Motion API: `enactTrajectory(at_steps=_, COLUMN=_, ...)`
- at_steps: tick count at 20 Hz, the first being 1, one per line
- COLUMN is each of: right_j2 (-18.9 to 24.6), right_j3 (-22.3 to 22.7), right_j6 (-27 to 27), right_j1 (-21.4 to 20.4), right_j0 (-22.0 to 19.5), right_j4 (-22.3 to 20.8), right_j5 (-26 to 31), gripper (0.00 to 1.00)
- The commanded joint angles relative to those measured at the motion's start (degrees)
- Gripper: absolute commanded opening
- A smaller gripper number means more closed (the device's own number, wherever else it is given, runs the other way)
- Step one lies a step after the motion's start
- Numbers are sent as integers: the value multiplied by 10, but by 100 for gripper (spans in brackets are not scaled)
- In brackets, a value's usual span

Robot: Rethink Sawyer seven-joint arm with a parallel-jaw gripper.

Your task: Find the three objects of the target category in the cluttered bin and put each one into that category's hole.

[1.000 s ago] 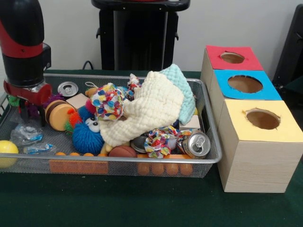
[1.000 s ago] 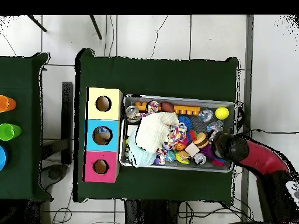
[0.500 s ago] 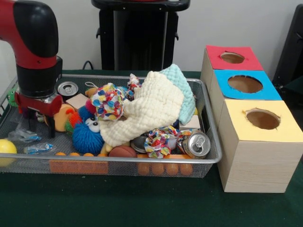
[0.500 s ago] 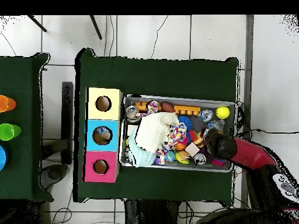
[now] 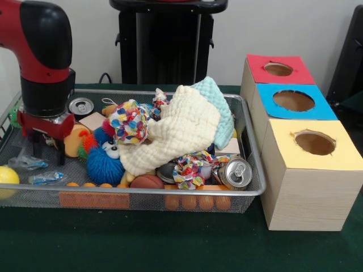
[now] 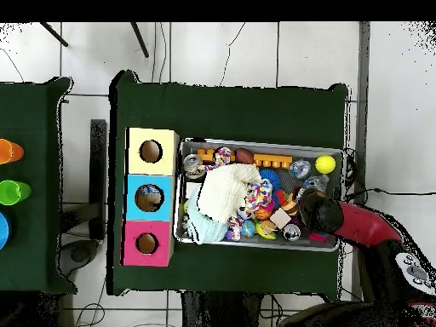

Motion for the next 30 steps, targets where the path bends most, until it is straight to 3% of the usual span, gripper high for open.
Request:
enactTrajectory(at_steps=1, right_j2=7, right_j3=-61, right_j6=36, right_j1=112, right_j0=-1, right_j4=-39, right_j5=-88, gripper=100)
enactTrajectory(at_steps=4, right_j2=-8, right_j3=-61, right_j6=56, right_j1=113, right_j0=12, right_j4=-34, right_j5=-106, gripper=100)
enactTrajectory(at_steps=10, right_j2=-93, right_j3=-70, right_j6=133, right_j1=105, right_j0=76, right_j4=11, right_j5=-113, gripper=100)
enactTrajectory(at_steps=14, right_j2=-121, right_j3=-111, right_j6=155, right_j1=118, right_j0=78, right_j4=67, right_j5=-61, gripper=100)
enactTrajectory(at_steps=17, right_j2=-89, right_j3=-145, right_j6=97, right_j1=127, right_j0=46, right_j4=79, right_j5=-9, gripper=100)
enactTrajectory(at_steps=24, right_j2=-75, right_j3=-140, right_j6=82, right_j1=138, right_j0=35, right_j4=85, right_j5=-36, gripper=100)
enactTrajectory(at_steps=25, right_j2=-69, right_j3=-139, right_j6=67, right_j1=136, right_j0=33, right_j4=78, right_j5=-36, gripper=0)
enactTrajectory(at_steps=27, right_j2=-43, right_j3=-130, right_j6=37, right_j1=130, right_j0=15, right_j4=69, right_j5=-31, gripper=0)
enactTrajectory(at_steps=30, right_j2=-59, right_j3=-119, right_j6=75, right_j1=129, right_j0=29, right_j4=87, right_j5=-32, gripper=0)
